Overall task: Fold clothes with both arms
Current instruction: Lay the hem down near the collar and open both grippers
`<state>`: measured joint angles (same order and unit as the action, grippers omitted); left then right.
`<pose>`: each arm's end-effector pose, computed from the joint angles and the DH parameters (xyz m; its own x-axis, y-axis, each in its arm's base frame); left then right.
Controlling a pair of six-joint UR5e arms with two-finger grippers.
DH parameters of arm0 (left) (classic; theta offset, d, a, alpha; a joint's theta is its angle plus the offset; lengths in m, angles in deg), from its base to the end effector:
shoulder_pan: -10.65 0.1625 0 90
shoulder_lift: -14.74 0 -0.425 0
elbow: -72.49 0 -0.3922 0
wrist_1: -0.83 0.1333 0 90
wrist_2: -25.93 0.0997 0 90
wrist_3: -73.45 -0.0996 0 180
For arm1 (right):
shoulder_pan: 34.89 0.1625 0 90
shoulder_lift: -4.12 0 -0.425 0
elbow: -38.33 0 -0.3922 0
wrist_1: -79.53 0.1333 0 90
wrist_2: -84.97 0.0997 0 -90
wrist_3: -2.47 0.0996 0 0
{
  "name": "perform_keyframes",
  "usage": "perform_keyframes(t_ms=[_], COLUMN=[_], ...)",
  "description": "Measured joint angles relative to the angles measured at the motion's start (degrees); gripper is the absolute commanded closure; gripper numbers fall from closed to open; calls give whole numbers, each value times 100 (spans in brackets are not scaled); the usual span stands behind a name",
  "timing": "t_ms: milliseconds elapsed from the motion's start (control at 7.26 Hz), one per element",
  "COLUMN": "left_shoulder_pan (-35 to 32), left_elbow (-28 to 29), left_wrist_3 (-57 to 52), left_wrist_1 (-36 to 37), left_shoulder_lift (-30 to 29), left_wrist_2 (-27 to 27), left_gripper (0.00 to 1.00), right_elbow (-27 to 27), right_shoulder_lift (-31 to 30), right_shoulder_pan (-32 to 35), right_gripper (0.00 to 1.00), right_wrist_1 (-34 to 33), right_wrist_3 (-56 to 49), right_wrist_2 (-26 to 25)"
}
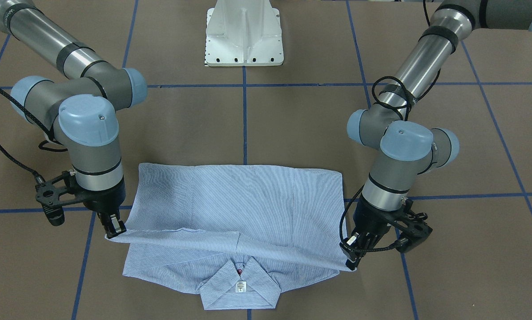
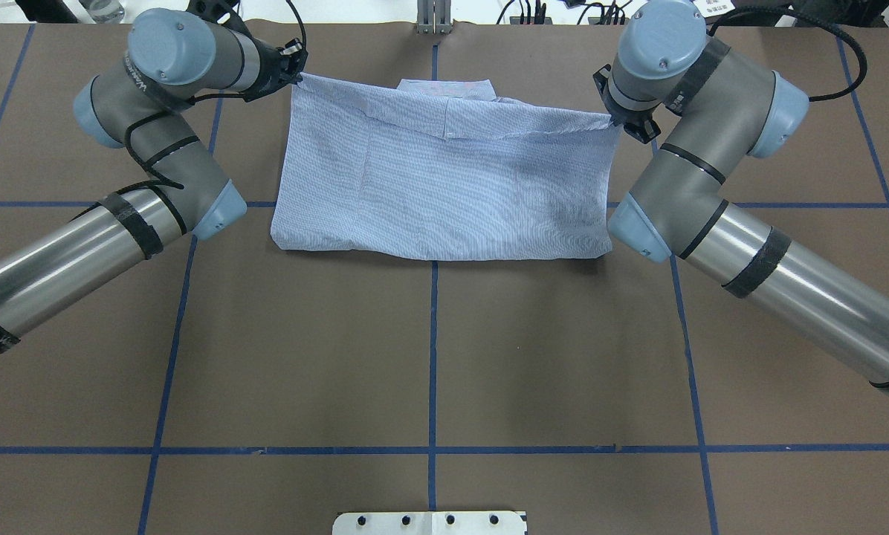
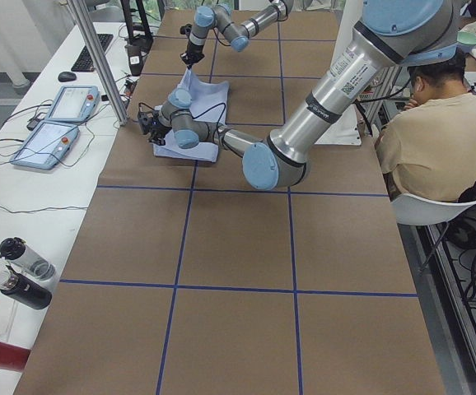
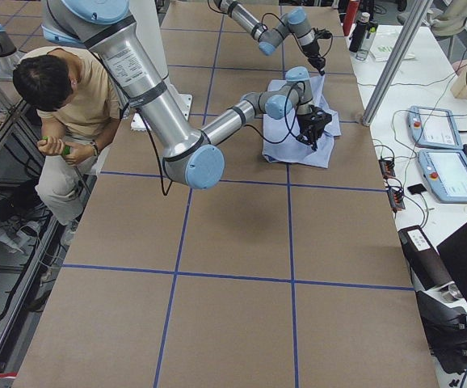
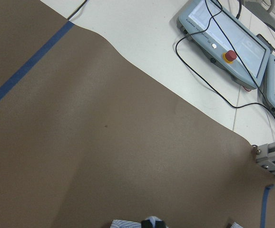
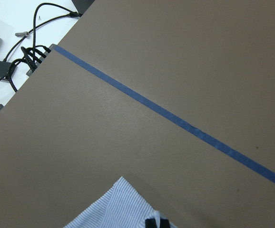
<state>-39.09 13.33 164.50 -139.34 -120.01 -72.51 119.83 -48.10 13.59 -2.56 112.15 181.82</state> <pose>0.4343 -0.6964 0.3234 0.2702 -0.3471 -0.8981 0.6746 0.7338 -0.0806 -0.4007 -0.6358 0.3251 0.2630 0.8014 0.5372 -0.8328 0.4697 -0.2930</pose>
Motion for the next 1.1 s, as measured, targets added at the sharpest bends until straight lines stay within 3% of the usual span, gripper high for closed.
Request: perform_keyframes(t_ms=[689,827,1102], left_shoulder_pan=[16,24,38], left_elbow=[521,580,645], left_wrist_3=[-18,-18,-18], left_wrist_1=[-489,-509,-519], left_shoulder_lift=[-111,-137,-169], left_wrist_2=[130,170,191], left_gripper=[100,100,81], right_elbow=[-656,-749,-998], right_shoulder_lift=[183,243,343], right_shoulder_pan=[4,3,-8], right_gripper=[100,91,76], right_wrist_1=[518,536,703], right_wrist_3=[-18,-23,-26], right_wrist_2=[1,5,1])
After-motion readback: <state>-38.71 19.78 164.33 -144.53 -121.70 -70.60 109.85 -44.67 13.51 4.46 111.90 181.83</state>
